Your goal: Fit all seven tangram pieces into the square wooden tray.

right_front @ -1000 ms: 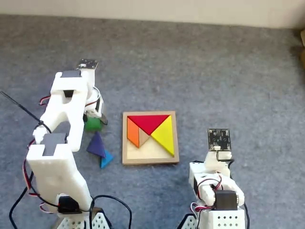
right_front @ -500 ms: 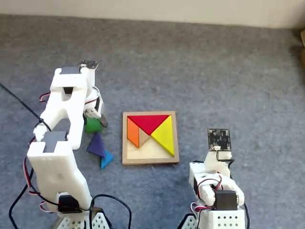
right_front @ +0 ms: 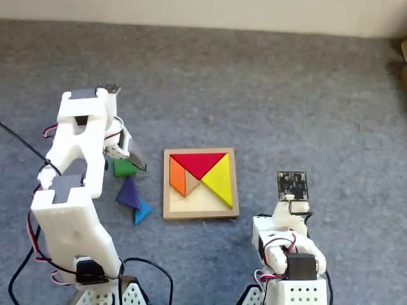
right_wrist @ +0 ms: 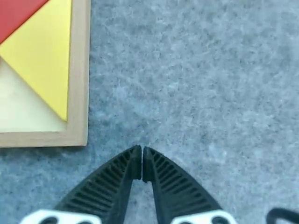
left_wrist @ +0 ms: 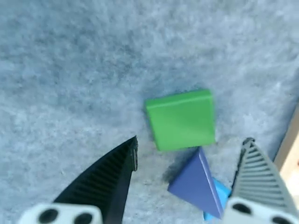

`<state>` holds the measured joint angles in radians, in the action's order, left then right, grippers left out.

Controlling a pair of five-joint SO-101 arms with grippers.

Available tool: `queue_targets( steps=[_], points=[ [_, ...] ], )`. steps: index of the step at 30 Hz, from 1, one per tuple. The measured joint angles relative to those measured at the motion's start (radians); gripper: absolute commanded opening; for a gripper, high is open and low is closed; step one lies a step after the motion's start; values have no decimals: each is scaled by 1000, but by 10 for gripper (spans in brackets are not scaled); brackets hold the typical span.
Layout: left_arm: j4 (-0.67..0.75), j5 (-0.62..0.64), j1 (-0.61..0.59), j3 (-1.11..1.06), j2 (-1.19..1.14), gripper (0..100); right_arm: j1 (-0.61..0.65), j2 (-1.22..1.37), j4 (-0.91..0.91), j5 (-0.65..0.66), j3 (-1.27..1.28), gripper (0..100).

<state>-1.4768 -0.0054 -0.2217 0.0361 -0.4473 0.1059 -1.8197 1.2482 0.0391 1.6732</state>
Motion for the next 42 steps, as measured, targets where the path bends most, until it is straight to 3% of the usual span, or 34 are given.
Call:
queue_targets(
  steps=[6,14,22,32,42],
  points=[
    [87,0,3,6,-97,155,0,0,0,0,0,18],
    [69,-2,18,61,-141,71,0,0,0,0,0,18],
    [20,-2,103,78,-118,70,0,0,0,0,0,18],
    [-126,0,262,77,101,70,0,0,0,0,0,18],
    [-161,0,500,77,161,70,0,0,0,0,0,18]
  ],
)
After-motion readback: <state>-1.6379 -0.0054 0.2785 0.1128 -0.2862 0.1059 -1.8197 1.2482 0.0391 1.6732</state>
